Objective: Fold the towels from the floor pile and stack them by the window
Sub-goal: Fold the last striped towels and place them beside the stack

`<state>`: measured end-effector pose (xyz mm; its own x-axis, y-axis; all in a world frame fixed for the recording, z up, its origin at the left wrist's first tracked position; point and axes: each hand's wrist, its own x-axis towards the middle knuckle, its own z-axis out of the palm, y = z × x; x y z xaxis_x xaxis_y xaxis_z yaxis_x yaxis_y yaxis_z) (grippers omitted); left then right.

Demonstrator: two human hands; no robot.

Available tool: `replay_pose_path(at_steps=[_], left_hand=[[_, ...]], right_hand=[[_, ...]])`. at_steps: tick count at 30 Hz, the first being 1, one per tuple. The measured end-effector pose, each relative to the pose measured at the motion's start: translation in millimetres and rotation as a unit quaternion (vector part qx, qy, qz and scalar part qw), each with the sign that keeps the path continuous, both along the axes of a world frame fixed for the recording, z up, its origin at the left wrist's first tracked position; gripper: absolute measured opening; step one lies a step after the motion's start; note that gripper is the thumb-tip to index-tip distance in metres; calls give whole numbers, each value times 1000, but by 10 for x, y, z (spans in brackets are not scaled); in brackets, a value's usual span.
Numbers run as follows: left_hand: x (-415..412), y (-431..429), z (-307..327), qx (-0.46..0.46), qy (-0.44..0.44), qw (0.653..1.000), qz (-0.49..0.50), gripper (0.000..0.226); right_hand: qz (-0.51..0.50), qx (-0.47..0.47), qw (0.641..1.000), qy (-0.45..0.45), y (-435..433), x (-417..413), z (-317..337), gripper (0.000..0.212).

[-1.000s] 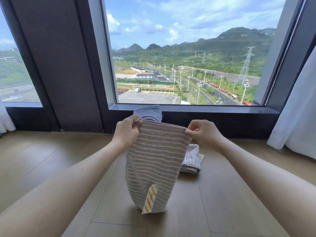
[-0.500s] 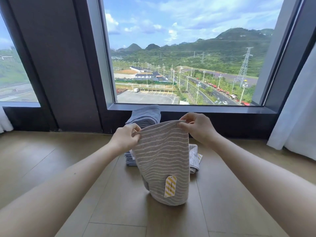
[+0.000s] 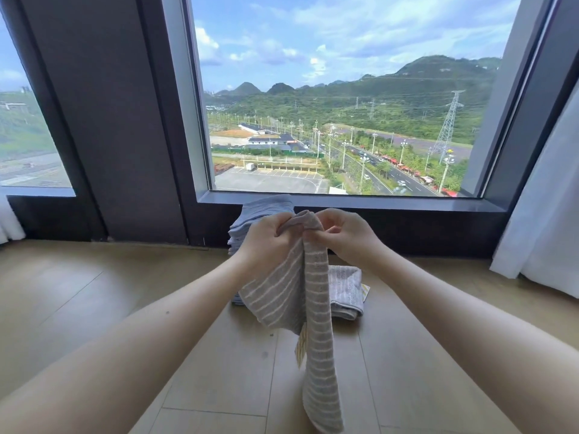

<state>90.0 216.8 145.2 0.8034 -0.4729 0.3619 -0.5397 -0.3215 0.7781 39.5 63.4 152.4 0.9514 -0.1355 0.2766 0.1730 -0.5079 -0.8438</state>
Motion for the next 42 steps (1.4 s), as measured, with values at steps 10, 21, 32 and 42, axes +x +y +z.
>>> replay_pose_path(at_steps=[10,21,32,42], left_hand=[[76,51,86,-94,23,995,27,21],[270,286,-32,-43,-10,980,193,25],[421,636,-179,-8,2,953,304,24],[530,799,-304,7,52,936,347,31]], right_hand=[[-55,-118,987,93,-128,-60,-264,22],[-44,-183,982,-23,-293,-141,-327,16],[-36,-265,952,148,-628,-165,-452,30],[-142,-273,931,198,-800,-165,-448,19]])
